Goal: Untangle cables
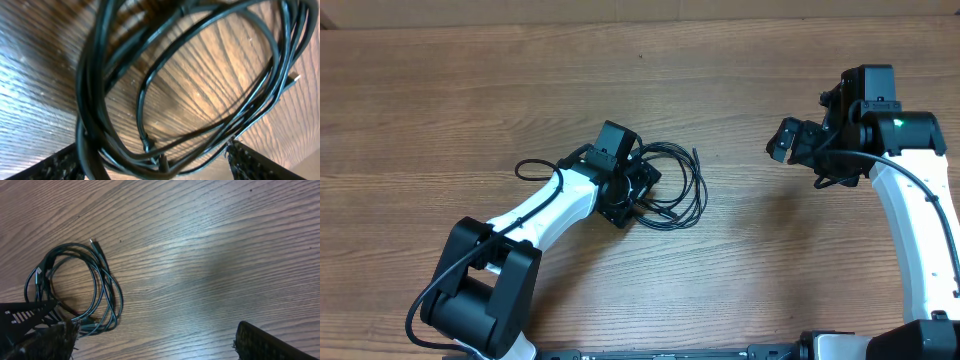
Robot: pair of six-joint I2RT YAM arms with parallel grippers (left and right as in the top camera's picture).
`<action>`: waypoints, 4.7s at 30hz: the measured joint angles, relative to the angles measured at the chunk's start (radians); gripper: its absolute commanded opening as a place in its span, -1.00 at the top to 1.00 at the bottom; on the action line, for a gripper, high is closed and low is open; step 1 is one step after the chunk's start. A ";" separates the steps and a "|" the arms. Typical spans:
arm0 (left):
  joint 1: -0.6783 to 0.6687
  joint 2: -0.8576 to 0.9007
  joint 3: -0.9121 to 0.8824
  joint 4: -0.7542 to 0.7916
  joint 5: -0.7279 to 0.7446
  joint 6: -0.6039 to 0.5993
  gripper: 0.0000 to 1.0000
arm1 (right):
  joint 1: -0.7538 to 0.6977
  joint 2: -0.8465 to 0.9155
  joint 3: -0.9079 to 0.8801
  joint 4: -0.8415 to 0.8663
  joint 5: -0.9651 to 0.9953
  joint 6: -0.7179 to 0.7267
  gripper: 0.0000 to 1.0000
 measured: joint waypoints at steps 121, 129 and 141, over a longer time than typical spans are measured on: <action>-0.064 0.026 0.161 -0.113 -0.321 -0.027 -0.62 | 0.000 0.000 0.000 0.018 -0.019 0.000 -1.00; -0.071 0.046 0.161 -0.063 -0.320 -0.027 -0.69 | 0.000 0.000 0.000 0.018 -0.019 0.000 -1.00; -0.144 0.046 0.161 -0.034 -0.319 -0.026 -0.17 | 0.000 0.000 0.000 0.018 -0.019 0.000 -0.99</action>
